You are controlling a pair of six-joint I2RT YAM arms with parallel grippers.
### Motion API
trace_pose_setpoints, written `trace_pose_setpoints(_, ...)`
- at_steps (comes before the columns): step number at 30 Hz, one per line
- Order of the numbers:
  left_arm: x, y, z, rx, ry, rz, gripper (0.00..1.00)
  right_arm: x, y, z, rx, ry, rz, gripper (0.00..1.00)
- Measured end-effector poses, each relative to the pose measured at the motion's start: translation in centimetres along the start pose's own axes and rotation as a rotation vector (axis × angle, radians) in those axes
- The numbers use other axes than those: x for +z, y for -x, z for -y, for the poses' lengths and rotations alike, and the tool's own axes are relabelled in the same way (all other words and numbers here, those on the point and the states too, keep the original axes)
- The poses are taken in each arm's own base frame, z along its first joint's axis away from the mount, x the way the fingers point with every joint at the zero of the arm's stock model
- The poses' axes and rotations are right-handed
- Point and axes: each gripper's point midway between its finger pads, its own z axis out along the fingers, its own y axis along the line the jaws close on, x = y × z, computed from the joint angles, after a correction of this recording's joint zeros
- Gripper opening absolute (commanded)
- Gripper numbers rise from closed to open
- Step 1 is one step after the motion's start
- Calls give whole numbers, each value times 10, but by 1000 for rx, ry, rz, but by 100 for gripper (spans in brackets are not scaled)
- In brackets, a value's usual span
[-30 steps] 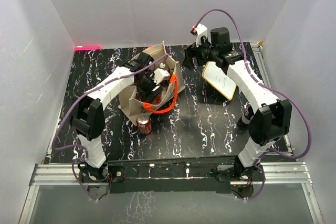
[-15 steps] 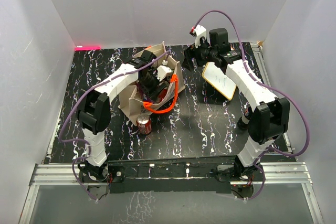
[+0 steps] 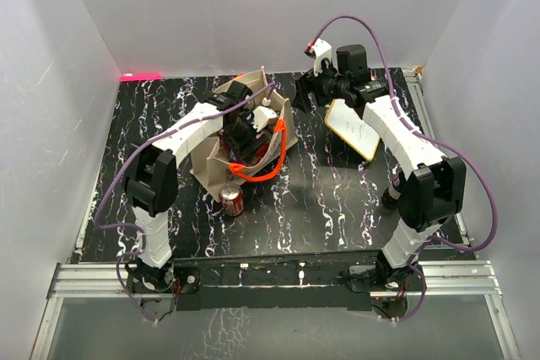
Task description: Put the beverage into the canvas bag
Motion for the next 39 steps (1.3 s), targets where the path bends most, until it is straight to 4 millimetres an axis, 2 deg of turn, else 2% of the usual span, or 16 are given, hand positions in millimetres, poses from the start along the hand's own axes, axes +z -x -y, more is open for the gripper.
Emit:
trace_pose_setpoints(15,-4,-12,0,30,5,-50,0,0,2,0,1,-1,6,83)
trace_pose_setpoints(30,-2,-11,5,43,-1,-67,0,2,-2,-1,22,1,3,83)
trace_pose_setpoints(35,-1,-10,6,49,4,-71,0,4,-10,-2,31,6,-13,83)
trace_pose_setpoints(39,0,-9,6,48,7,-66,9,4,-12,-2,34,10,-18,83)
